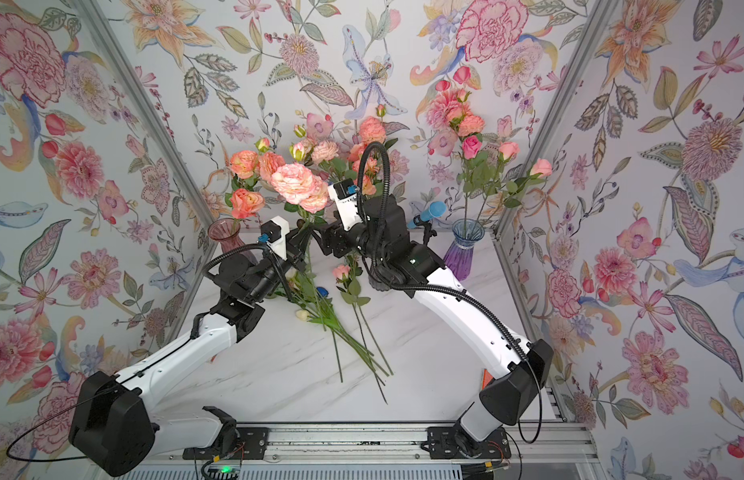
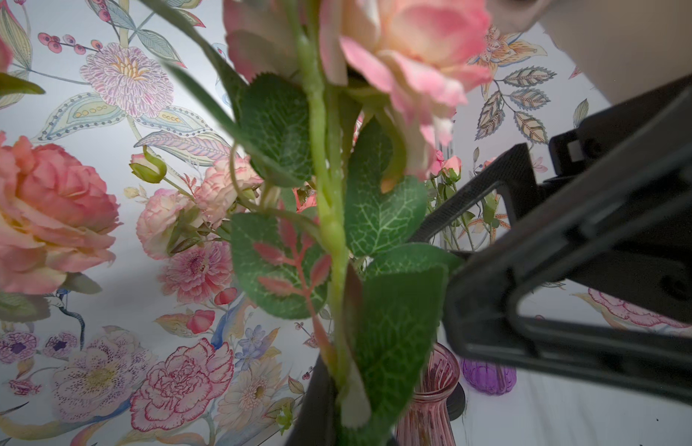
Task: Place the pink flowers into the vase
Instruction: Place the flower in the vase.
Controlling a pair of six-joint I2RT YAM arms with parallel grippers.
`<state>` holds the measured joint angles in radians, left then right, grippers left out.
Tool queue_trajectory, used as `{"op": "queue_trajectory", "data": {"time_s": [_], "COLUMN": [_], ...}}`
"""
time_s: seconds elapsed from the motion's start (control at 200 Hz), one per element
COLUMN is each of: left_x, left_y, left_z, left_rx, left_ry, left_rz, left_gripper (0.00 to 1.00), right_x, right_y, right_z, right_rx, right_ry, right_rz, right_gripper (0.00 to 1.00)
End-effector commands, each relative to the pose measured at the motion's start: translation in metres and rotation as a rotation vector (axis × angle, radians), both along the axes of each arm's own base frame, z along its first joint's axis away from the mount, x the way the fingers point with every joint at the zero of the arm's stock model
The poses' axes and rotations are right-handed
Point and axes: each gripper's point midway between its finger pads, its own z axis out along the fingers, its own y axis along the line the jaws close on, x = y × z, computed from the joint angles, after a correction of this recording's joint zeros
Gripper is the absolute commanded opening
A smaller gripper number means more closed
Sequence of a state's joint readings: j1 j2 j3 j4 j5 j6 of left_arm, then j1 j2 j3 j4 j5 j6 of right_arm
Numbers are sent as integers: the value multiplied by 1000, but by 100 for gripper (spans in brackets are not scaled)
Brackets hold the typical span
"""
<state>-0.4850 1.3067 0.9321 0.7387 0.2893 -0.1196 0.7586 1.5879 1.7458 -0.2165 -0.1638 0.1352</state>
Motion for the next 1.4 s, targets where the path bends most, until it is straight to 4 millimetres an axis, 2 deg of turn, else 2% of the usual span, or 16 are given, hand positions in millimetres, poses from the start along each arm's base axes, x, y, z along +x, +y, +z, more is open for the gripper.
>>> {"op": "queue_trajectory", "data": {"time_s": [0.0,0.18,0.395,0.766,1.031,1.171,1.296,1.391], "left_x": [-4,-8,-16,-22,-22,-20,-20,-21], "left_y": [-16,-25,-34,-33,-34,-30,-23,-17], "left_z": [1,7,10,20,27,25,15,1], "left_rx": [18,5,-13,-58,-77,-64,-31,16], "left_ry": [4,-1,2,1,-1,13,35,62], "left_rz": [-56,-85,-125,-142,-150,-122,-79,-43], "left_gripper": [0,0,0,0,0,27,69,95], "right_x": [-8,-3,1,2,6,14,22,29], "right_y": [4,8,13,18,13,7,-1,-11], "right_z": [26,23,20,10,7,8,16,25], "right_rx": [83,96,113,123,122,129,155,194], "right_ry": [-24,-14,-3,22,17,4,-27,-74], "right_rz": [40,40,44,53,24,-5,-45,-85], "right_gripper": [75,69,52,35,16,10,7,5]}}
